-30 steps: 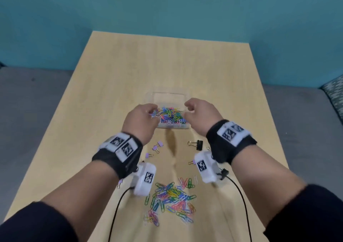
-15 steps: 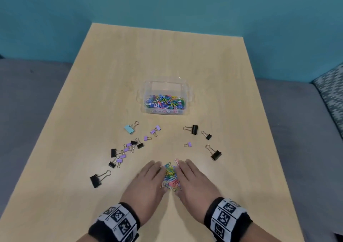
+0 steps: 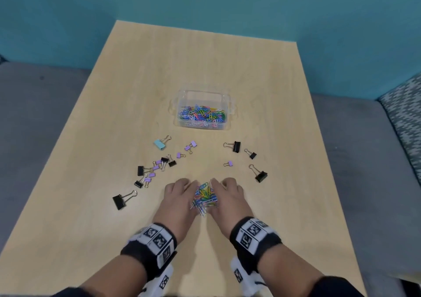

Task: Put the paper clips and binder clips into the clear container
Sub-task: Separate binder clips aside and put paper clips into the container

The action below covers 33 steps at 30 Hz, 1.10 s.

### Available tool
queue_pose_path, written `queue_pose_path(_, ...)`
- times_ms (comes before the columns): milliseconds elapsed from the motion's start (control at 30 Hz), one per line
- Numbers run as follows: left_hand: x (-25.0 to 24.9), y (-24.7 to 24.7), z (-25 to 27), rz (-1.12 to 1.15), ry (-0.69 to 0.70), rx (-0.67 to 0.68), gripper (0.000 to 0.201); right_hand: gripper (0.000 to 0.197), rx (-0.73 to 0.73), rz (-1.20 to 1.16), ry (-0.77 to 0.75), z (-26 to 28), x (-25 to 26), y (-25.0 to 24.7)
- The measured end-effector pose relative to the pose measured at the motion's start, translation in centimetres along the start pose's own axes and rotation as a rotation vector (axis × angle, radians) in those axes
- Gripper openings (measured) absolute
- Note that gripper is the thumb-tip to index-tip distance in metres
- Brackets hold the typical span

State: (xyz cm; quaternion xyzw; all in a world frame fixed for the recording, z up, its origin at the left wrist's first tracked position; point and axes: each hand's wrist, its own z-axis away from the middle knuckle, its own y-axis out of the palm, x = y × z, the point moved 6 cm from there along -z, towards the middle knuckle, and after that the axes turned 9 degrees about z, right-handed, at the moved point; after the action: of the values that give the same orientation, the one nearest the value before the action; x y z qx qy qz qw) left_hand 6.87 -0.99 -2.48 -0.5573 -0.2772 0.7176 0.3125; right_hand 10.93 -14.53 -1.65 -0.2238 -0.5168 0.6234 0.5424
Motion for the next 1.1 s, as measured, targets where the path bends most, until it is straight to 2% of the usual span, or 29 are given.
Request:
queue_pose_path(100,-0.8,0.2,-0.9,-0.029,0.001,0.005,0.052,0.036,-0.018,0.026,-0.031,-1.0,1.0,-0.3)
queue_pose_path(167,-1.1,0.0,-1.3,-0.034,0.007,-0.012,0.039,0.027,-0.014,0.061,-0.041,-1.3,1.3,-0.5)
queue_pose_path(233,-1.1,0.0,-1.6,-0.046,0.005,-0.02,0.028,0.027,0.002,0.111,-0.057,-1.5,1.4,-0.4)
queue_pose_path(467,-1.0,-0.4,-2.1,-0.122,0.037,-0.019,0.016,0.033,0.033,0.203,-0.119,-1.3,1.3,-1.2)
queue_pose_path(600,-0.8,-0.6,-2.4,-0.106,-0.016,-0.019,0.018,0.036,0.065,0.237,-0.153,-1.1,1.4,-2.0)
queue_pose_path(733,-1.0,-1.2,-2.3,-0.065,-0.049,0.003,0.023,0.028,0.068,0.229,-0.158,-1.4,1.1,-2.3)
queue_pose_path(833,-1.0,-1.6,-2.3,-0.013,-0.069,0.01,0.028,0.037,0.117,0.203,-0.16,-1.6,0.8,-2.2)
queue_pose_path(900,-0.7,-1.9,-2.4,0.034,-0.102,0.023,0.028,0.029,0.122,0.183,-0.15,-1.8,0.6,-2.2)
queue_pose_path(1000,-0.4,-2.6,-2.5,0.148,-0.143,0.045,0.024,0.005,0.111,0.116,-0.138,-2.2,0.3,-2.6)
queue_pose_path(1100,0.1,-3.2,-2.4,0.359,-0.23,0.084,0.025,0.012,0.204,-0.007,-0.14,-2.3,-0.1,-3.4)
